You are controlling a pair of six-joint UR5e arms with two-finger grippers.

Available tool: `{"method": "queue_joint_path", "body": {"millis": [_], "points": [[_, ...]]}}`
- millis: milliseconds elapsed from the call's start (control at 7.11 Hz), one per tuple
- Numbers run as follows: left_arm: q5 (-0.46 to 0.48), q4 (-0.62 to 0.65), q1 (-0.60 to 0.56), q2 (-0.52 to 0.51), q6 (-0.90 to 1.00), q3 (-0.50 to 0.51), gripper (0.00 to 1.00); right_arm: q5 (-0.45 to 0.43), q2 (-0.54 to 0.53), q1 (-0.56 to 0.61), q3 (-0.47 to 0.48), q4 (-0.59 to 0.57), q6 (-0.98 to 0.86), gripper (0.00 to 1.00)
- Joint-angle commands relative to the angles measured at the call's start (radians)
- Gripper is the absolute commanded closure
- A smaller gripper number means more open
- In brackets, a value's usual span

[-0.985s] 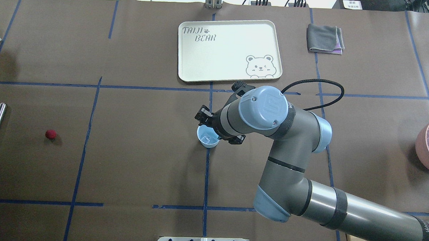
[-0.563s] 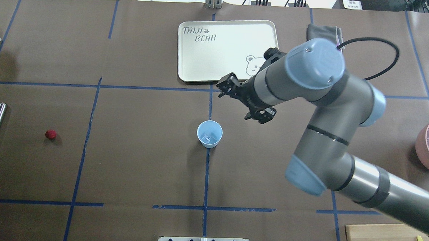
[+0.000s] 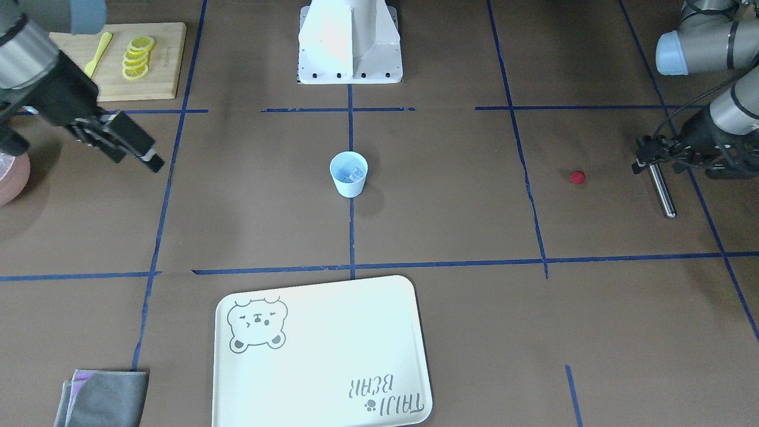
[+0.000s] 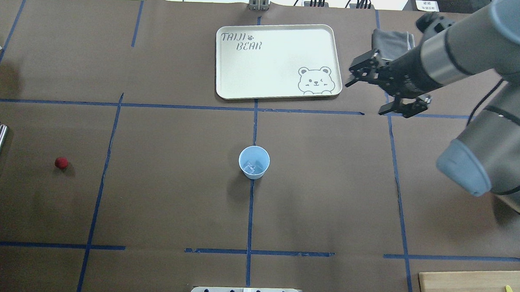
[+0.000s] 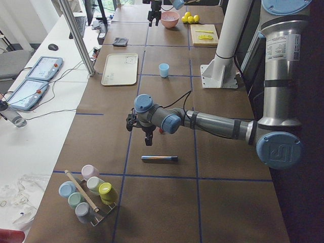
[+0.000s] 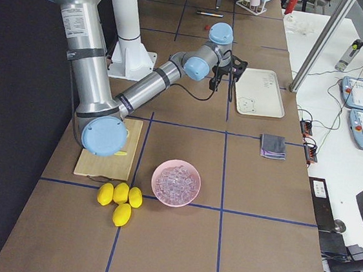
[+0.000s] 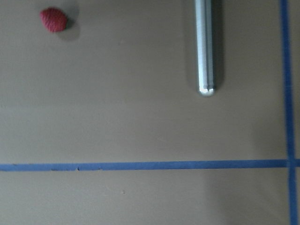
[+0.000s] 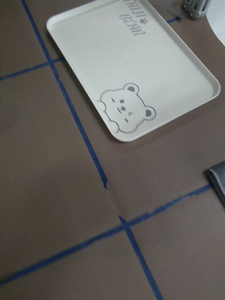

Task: Mash ice and strawberries in cup
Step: 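Withdraw the right gripper while the left gripper reaches toward the strawberry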

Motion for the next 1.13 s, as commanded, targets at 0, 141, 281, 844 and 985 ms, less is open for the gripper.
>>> {"method": "queue_joint_path", "body": {"millis": [0,141,281,844,985], "points": [[0.133,-0.032,0.157,-0.035,-0.208,-0.003,0.00,0.089,-0.113,0.165,-0.037,-0.001,-0.281,0.00],[0.159,-0.035,0.196,-0.036,-0.212,-0.003,0.00,0.088,-0.112,0.166,-0.052,0.004,-0.285,0.00],[0.163,-0.051,0.243,-0.036,-0.222,-0.004,0.01,0.090,-0.118,0.166,-0.053,0.009,-0.287,0.00],[0.164,-0.086,0.272,-0.037,-0.219,0.033,0.10,0.078,-0.121,0.166,-0.054,0.010,-0.287,0.00],[0.166,-0.085,0.272,-0.039,-0.216,0.034,0.14,0.078,-0.124,0.166,-0.053,0.010,-0.287,0.00]]}}
